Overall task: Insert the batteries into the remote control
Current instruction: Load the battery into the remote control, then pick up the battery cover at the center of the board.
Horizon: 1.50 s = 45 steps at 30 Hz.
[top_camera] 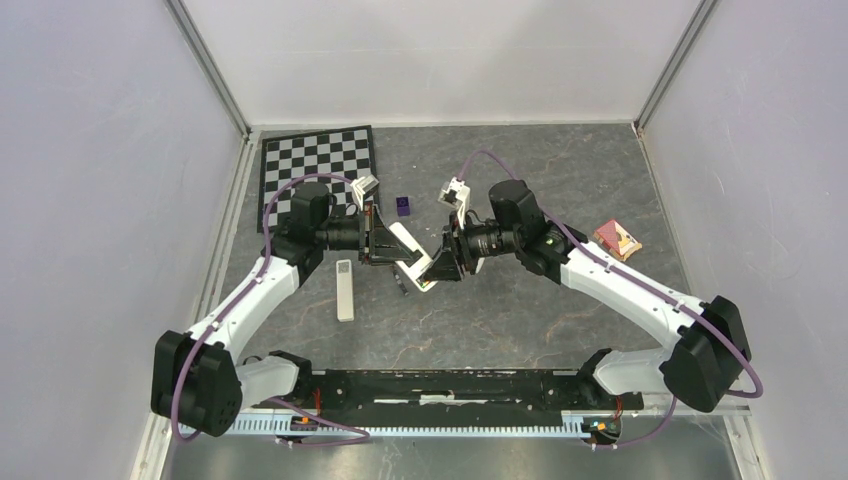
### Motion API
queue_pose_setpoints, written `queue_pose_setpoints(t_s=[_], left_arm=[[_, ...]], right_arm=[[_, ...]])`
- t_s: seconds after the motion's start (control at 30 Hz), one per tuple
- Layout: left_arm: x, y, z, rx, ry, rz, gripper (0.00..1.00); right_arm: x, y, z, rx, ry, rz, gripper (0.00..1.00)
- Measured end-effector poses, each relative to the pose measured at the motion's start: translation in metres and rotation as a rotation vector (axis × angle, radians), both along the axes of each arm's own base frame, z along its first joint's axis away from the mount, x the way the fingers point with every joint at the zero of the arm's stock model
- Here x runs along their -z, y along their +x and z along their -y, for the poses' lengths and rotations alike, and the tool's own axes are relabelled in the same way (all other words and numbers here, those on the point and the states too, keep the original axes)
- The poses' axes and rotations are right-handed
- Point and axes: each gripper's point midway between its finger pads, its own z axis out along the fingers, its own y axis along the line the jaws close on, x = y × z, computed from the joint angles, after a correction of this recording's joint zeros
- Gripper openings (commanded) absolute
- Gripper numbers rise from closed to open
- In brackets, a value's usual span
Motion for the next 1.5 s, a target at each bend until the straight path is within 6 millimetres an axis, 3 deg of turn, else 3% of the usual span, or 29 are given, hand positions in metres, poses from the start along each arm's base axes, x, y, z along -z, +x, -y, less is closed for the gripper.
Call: queue_pose_setpoints(t_s=[0.13,0.3,0.63,0.83,0.97,1.1,1.23,1.37,1.5], left_arm=[[0.000,0.000,0.000,-0.002,0.001,-0.005,0.02],[0.001,0.002,0.000,-0.012,0.006,-0.003,0.02],[0.003,0.021,-0.004,-0.126,0.030,0.079,0.02],[0.014,0.037,-0.017,-0.275,0.087,0.131,0.02],[0.027,0.045,-0.024,-0.343,0.142,0.123,0.02],[0.038,0.048,-0.029,-0.374,0.188,0.110,0.02],[0.048,0.049,-0.032,-0.381,0.223,0.093,0.02],[0.060,0.049,-0.032,-0.372,0.248,0.058,0.02],[0.068,0.051,-0.031,-0.368,0.261,0.031,0.02]], right_arm=[[0.000,-0.001,-0.001,-0.016,0.004,0.021,0.76],[-0.001,0.007,0.002,0.028,-0.004,0.038,0.92],[-0.012,0.053,0.026,0.312,-0.031,0.072,0.95],[-0.010,0.088,0.064,0.497,-0.131,0.321,0.88],[0.022,0.101,0.084,0.483,-0.282,0.473,0.88],[0.098,0.093,0.098,0.334,-0.476,0.507,0.92],[0.156,0.080,0.119,0.208,-0.646,0.491,0.93],[0.183,0.086,0.129,0.143,-0.746,0.493,0.91],[0.194,0.104,0.132,0.128,-0.781,0.476,0.91]])
